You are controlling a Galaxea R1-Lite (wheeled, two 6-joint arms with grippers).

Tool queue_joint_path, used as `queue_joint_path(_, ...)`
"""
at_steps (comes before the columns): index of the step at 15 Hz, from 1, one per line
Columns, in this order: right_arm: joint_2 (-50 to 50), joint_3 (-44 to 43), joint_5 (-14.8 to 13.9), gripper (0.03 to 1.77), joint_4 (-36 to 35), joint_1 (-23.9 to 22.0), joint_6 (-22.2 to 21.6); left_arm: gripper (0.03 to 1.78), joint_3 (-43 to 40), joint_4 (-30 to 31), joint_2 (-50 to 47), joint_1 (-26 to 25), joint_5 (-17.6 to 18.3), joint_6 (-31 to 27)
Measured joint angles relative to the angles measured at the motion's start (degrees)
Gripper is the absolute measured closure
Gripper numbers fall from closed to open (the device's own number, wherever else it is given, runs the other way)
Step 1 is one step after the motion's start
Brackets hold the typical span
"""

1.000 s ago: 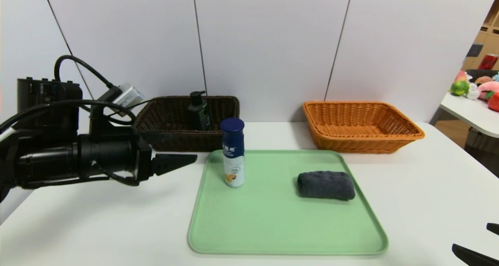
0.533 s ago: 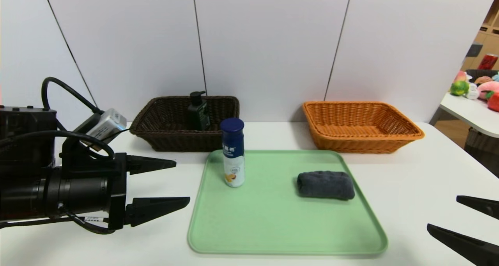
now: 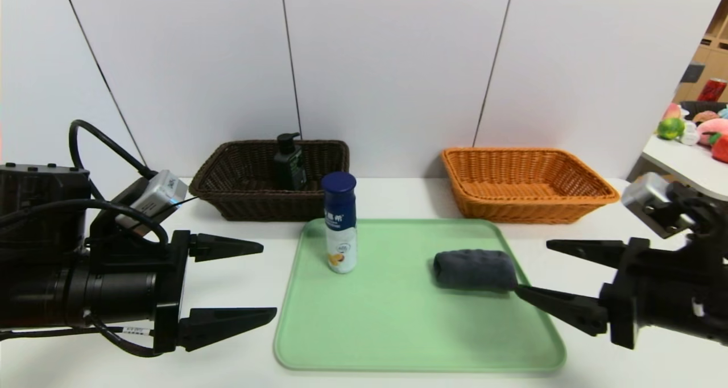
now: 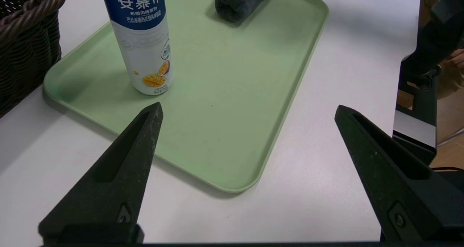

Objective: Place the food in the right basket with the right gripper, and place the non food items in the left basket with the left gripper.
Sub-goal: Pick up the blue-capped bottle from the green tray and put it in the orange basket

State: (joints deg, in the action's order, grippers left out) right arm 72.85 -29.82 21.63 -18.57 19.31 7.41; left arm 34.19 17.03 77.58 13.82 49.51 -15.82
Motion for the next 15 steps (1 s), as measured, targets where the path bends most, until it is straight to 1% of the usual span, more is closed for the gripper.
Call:
queue_joint_path(3,9.1,-3.1,0.2,0.10,-7.1,3.6,0.1,0.12,-0.4,-0.1,0.3,-0.2,-0.3,0.1)
queue_joint_path(6,17.6,-5.6,1.7,0.10,-14.4,6.0,0.1,0.12,-0.7,0.0,0.2,-0.4,-0.7,0.1)
queue_joint_path(9,24.6,-9.0,2.6,0.10,-20.5,8.5,0.0,0.12,-0.8,0.0,-0.5,-2.9,-1.3,0.0)
queue_joint_path(12,28.7,-12.7,2.7,0.10,-21.2,10.8,-0.1,0.12,-0.8,-0.3,-2.0,-6.0,-1.7,0.0)
queue_joint_path(15,32.0,-17.0,2.5,0.10,-21.3,13.8,-0.3,0.12,-1.1,-0.5,-3.4,-8.1,-1.7,0.0)
